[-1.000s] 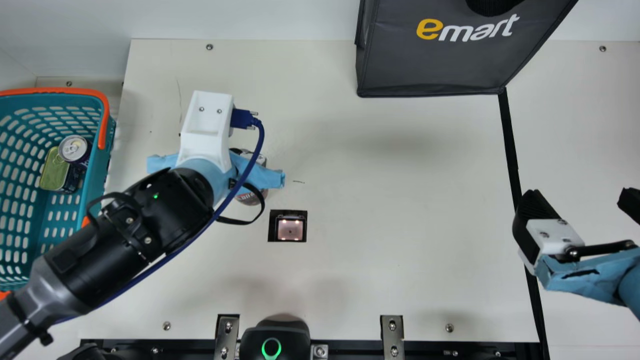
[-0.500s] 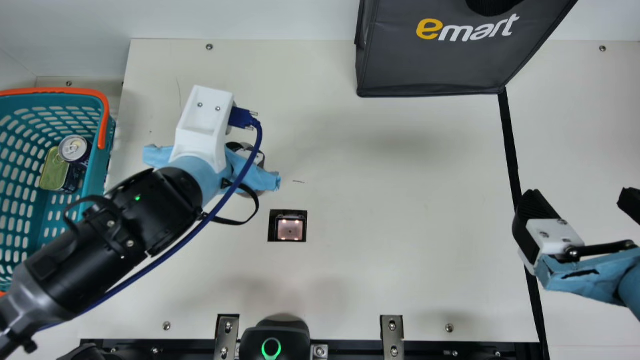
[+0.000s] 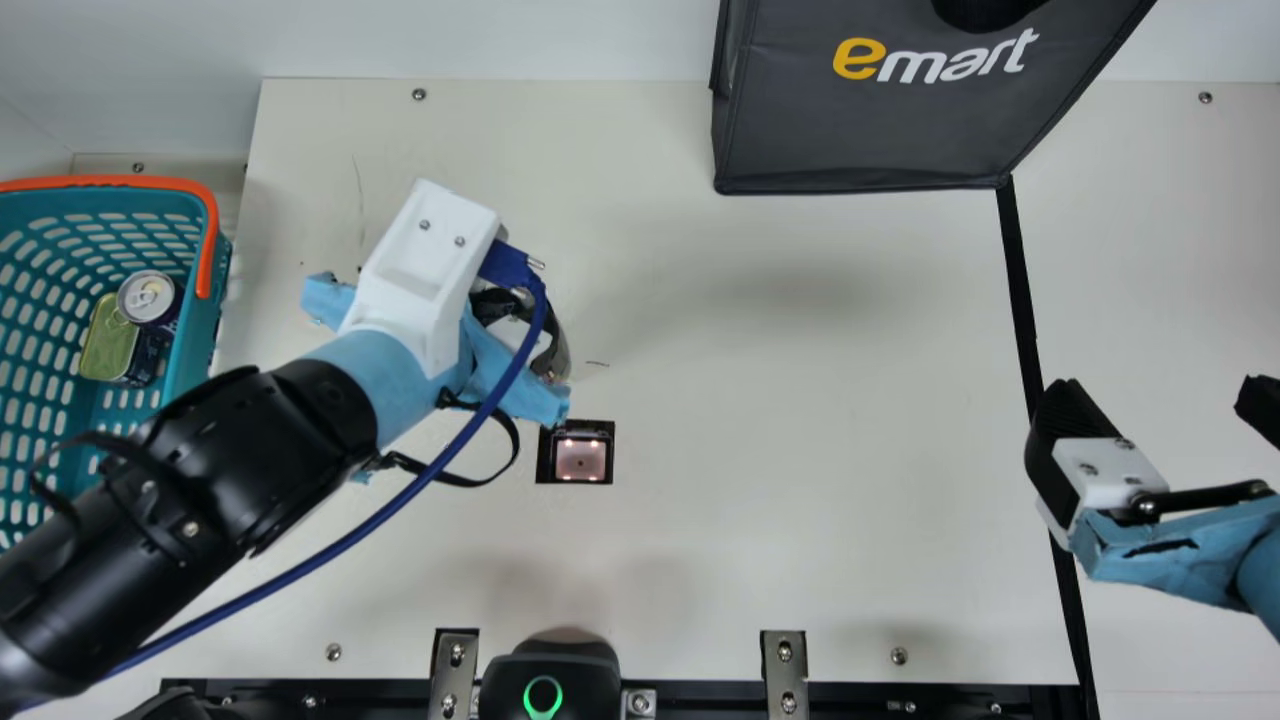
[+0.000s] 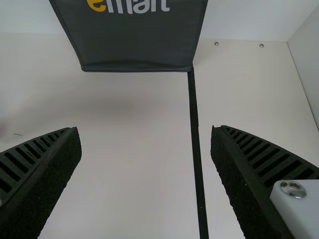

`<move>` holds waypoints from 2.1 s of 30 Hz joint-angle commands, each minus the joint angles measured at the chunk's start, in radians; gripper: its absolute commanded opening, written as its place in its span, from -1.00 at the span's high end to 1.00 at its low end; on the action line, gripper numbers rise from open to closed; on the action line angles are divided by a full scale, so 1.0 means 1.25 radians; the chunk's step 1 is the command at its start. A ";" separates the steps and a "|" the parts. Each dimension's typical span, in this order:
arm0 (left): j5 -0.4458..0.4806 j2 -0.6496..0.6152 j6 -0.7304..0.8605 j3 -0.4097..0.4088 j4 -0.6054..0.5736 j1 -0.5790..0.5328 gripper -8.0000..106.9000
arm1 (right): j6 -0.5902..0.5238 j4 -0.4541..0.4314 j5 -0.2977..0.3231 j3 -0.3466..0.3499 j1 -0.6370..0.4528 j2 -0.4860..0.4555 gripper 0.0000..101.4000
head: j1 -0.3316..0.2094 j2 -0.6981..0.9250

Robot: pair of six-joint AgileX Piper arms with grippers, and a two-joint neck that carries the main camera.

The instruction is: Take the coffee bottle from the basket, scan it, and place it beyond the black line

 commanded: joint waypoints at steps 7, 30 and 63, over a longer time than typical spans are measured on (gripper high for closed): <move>-0.038 -0.020 0.202 0.020 -0.099 -0.001 0.68 | 0.000 0.000 0.000 0.000 0.000 0.000 -0.79 | -0.013 0.000; -0.009 -0.037 0.814 0.018 -0.431 0.081 0.68 | 0.000 0.000 0.000 0.000 0.000 0.000 -0.79 | -0.013 0.000; 0.098 -0.029 1.165 0.041 -0.622 0.142 0.68 | 0.000 0.000 0.000 0.000 0.000 0.000 -0.79 | -0.013 0.000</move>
